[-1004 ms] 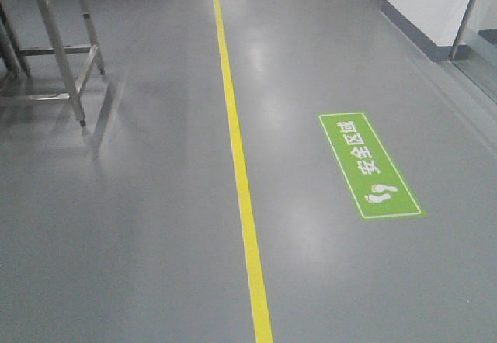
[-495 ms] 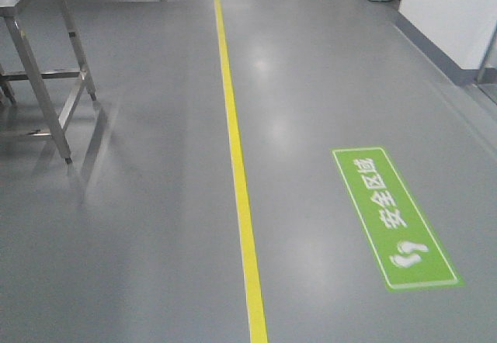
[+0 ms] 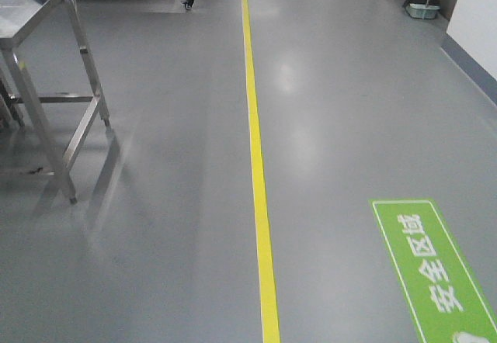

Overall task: Move and align brake pads A on conveyor
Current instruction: 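Drive along the yellow floor line toward the blue bin shelves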

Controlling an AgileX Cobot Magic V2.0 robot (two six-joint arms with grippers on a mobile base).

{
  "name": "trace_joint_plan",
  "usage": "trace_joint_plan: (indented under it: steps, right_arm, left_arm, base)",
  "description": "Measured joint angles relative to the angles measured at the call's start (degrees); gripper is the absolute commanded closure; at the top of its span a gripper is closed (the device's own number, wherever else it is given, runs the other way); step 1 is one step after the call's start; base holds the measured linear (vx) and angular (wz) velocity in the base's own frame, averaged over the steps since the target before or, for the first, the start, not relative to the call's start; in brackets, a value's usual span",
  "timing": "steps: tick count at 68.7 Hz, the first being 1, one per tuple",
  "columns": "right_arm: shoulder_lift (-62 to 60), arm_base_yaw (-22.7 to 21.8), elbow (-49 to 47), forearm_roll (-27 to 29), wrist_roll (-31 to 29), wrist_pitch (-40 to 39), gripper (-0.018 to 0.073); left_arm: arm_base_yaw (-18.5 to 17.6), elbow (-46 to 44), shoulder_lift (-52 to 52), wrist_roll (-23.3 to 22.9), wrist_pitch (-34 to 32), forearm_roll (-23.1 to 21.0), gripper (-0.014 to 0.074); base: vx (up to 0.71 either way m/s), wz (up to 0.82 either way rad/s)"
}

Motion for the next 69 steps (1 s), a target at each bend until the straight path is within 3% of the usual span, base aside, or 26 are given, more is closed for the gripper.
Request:
trace_joint_plan:
  steps: [69]
  right_arm:
    - [0.0,0.0,0.0,0.0,0.0,0.04,0.0127]
  left_arm:
    - [0.0,0.0,0.0,0.0,0.04,0.0,0.0157]
  base:
    - [0.64,0.03]
